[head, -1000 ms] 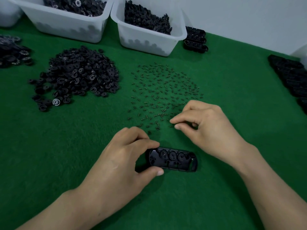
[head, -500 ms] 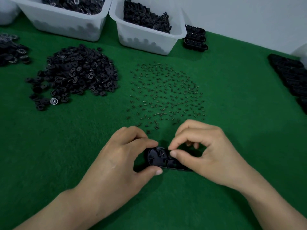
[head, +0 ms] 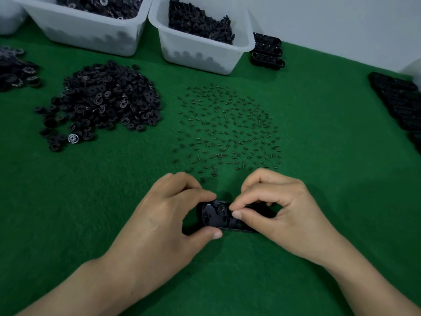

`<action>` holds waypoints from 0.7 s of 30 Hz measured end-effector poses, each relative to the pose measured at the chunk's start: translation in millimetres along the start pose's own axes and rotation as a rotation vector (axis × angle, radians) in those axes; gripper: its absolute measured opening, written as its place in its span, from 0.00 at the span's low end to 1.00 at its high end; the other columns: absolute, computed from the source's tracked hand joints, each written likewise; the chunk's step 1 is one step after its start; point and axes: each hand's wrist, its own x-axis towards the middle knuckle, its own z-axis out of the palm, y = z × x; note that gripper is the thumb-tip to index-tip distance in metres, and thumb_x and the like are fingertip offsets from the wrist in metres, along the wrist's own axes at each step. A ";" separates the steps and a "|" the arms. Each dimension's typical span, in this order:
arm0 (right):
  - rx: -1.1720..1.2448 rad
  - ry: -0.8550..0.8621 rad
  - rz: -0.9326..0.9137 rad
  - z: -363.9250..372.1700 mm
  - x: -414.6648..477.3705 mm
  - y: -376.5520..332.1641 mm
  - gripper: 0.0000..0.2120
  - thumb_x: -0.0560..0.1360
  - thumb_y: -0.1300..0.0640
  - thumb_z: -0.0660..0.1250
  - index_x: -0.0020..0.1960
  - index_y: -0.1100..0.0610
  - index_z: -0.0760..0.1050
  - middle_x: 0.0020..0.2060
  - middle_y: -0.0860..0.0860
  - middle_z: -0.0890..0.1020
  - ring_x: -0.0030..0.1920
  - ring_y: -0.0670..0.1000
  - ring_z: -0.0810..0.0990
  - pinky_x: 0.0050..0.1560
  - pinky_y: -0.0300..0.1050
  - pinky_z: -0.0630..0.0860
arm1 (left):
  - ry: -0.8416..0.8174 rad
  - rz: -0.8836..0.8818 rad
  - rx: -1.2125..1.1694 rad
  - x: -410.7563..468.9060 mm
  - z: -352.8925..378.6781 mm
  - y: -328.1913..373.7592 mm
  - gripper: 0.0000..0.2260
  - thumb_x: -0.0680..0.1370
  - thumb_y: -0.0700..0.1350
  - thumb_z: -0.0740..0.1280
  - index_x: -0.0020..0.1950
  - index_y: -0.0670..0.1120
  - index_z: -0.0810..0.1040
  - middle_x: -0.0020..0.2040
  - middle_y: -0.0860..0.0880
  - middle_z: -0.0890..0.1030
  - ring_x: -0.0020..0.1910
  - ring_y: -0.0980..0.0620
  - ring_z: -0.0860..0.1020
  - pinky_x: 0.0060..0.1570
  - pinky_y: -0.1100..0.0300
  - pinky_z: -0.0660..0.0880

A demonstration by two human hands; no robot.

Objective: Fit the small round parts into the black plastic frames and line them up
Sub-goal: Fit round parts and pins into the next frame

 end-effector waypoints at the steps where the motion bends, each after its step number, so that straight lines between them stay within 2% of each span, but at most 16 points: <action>1: -0.012 -0.002 0.002 0.1 -0.1 0.2 0.03 0.66 0.60 0.72 0.38 0.53 0.83 0.36 0.44 0.77 0.36 0.44 0.76 0.38 0.28 0.66 | -0.002 0.000 0.002 0.0 -0.1 0.0 0.23 0.65 0.61 0.63 0.53 0.49 0.81 0.46 0.57 0.74 0.47 0.61 0.70 0.44 0.70 0.66; 8: -0.164 0.022 -0.053 -0.8 -1.5 -1.9 0.03 0.66 0.62 0.71 0.37 0.55 0.82 0.36 0.45 0.77 0.36 0.42 0.75 0.39 0.28 0.66 | -0.006 0.003 0.002 0.3 -0.5 0.1 0.23 0.65 0.61 0.64 0.53 0.49 0.81 0.46 0.57 0.74 0.47 0.61 0.70 0.44 0.70 0.67; 14: -0.304 -0.042 -0.079 -4.2 0.0 -6.5 0.03 0.67 0.59 0.70 0.39 0.53 0.83 0.36 0.46 0.76 0.38 0.46 0.76 0.39 0.38 0.72 | -0.004 0.009 0.010 0.2 -0.1 0.1 0.23 0.66 0.61 0.64 0.53 0.49 0.81 0.46 0.57 0.75 0.47 0.61 0.71 0.44 0.70 0.67; 17: -0.253 -0.114 -0.038 -13.2 4.0 -7.9 0.04 0.68 0.57 0.70 0.41 0.50 0.83 0.37 0.44 0.77 0.37 0.43 0.76 0.39 0.31 0.69 | -0.009 0.004 0.006 0.0 -0.2 0.1 0.23 0.66 0.61 0.64 0.53 0.49 0.81 0.46 0.57 0.74 0.46 0.60 0.71 0.44 0.70 0.67; 19: -0.187 -0.046 -0.012 -19.3 11.7 -4.6 0.04 0.69 0.60 0.72 0.40 0.51 0.83 0.36 0.43 0.79 0.35 0.41 0.76 0.36 0.27 0.67 | -0.014 0.002 0.010 0.1 -0.4 0.2 0.24 0.66 0.62 0.63 0.53 0.49 0.81 0.46 0.57 0.74 0.47 0.60 0.71 0.44 0.70 0.67; 21: -0.249 0.070 0.009 -21.6 23.3 1.2 0.05 0.69 0.63 0.73 0.41 0.53 0.83 0.34 0.43 0.79 0.34 0.38 0.74 0.35 0.26 0.66 | -0.016 -0.001 0.011 -0.1 -0.8 0.4 0.24 0.66 0.62 0.63 0.54 0.49 0.81 0.46 0.58 0.74 0.47 0.61 0.70 0.44 0.71 0.67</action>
